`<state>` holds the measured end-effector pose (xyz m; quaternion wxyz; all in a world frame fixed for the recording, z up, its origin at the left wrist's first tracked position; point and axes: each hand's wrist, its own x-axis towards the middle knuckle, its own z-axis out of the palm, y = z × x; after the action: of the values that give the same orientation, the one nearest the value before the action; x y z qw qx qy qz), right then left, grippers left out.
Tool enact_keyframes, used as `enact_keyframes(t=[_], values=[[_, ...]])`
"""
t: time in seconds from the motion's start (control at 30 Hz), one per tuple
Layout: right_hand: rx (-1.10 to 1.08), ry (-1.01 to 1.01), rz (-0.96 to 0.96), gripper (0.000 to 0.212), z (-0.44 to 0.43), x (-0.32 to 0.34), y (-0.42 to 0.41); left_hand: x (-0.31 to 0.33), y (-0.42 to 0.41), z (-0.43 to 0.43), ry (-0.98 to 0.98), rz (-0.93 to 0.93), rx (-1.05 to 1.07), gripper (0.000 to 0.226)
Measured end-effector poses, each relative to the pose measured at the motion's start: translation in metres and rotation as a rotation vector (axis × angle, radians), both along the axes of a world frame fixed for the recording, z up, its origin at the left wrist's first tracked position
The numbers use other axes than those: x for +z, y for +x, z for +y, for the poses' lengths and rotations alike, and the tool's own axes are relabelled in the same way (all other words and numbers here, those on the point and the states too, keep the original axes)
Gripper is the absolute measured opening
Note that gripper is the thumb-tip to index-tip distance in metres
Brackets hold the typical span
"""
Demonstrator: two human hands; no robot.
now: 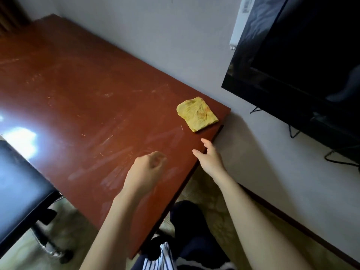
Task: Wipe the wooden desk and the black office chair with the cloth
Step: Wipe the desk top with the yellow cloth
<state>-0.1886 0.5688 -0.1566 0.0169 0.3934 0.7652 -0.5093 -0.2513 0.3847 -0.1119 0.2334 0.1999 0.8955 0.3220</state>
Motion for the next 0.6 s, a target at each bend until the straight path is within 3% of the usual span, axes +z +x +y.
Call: enact_keyframes(t=[0.27,0.43,0.5,0.6], values=[[0.075,0.388,-0.144,0.073,0.092,-0.026,-0.096,-0.011,-0.042,0.038,-0.018,-0.052,0.27,0.023],[0.043,0.383,-0.3,0.096,0.121,-0.035,-0.13,-0.008,-0.053,0.057,0.048,-0.072,0.386,0.023],[0.027,0.398,-0.34,0.089,0.123,-0.038,-0.138,-0.008,-0.052,0.06,0.061,-0.08,0.439,0.021],[-0.033,0.442,-0.283,0.059,0.119,-0.038,-0.145,-0.01,-0.046,0.06,0.087,-0.102,0.475,0.019]])
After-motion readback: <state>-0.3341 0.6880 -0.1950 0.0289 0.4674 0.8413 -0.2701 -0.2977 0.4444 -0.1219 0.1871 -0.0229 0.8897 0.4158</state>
